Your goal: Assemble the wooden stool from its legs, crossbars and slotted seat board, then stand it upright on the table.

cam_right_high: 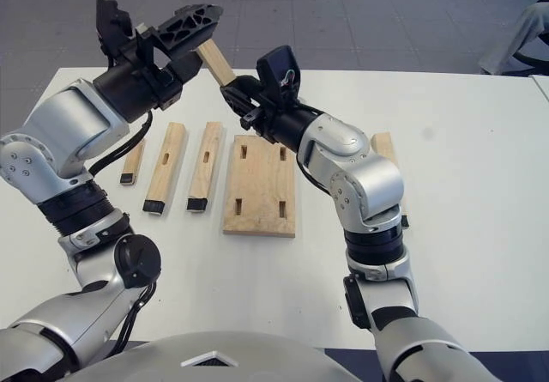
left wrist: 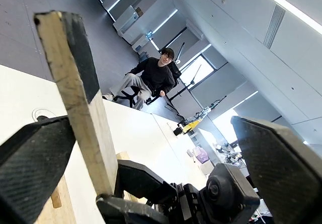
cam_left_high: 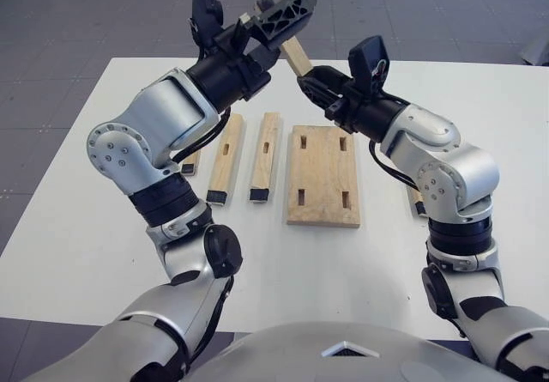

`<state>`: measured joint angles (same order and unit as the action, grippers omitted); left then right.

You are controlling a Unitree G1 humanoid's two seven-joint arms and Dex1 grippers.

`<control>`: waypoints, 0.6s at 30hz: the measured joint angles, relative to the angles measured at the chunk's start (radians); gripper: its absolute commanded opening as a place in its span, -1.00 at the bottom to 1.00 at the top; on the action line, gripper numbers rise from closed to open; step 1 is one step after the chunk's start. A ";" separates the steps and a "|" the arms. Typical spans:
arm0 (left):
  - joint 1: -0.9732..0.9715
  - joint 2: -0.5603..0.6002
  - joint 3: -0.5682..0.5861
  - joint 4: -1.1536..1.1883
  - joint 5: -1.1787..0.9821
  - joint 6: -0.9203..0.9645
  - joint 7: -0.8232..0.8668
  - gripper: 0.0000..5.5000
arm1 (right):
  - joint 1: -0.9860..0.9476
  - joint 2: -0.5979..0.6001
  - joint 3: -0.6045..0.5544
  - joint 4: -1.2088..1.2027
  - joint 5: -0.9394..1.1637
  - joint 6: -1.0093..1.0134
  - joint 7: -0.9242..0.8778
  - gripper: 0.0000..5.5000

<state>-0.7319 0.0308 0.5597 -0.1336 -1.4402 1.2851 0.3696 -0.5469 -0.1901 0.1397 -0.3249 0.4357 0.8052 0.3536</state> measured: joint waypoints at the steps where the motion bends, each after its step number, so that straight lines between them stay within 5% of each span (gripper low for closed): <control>1: 0.003 0.004 -0.007 0.004 -0.009 -0.014 0.011 0.96 | 0.005 0.003 0.003 -0.004 0.000 0.002 0.000 -0.54; 6: 0.015 0.050 -0.045 0.039 -0.083 -0.102 0.058 0.96 | 0.022 0.006 0.022 -0.011 0.000 0.006 0.004 -0.54; 18: 0.100 0.163 -0.181 0.039 -0.315 -0.273 0.156 0.23 | 0.035 0.004 0.021 -0.035 0.001 0.004 0.027 -0.54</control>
<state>-0.6317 0.1939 0.3783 -0.0947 -1.7556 1.0118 0.5260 -0.5117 -0.1864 0.1603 -0.3601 0.4365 0.8088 0.3805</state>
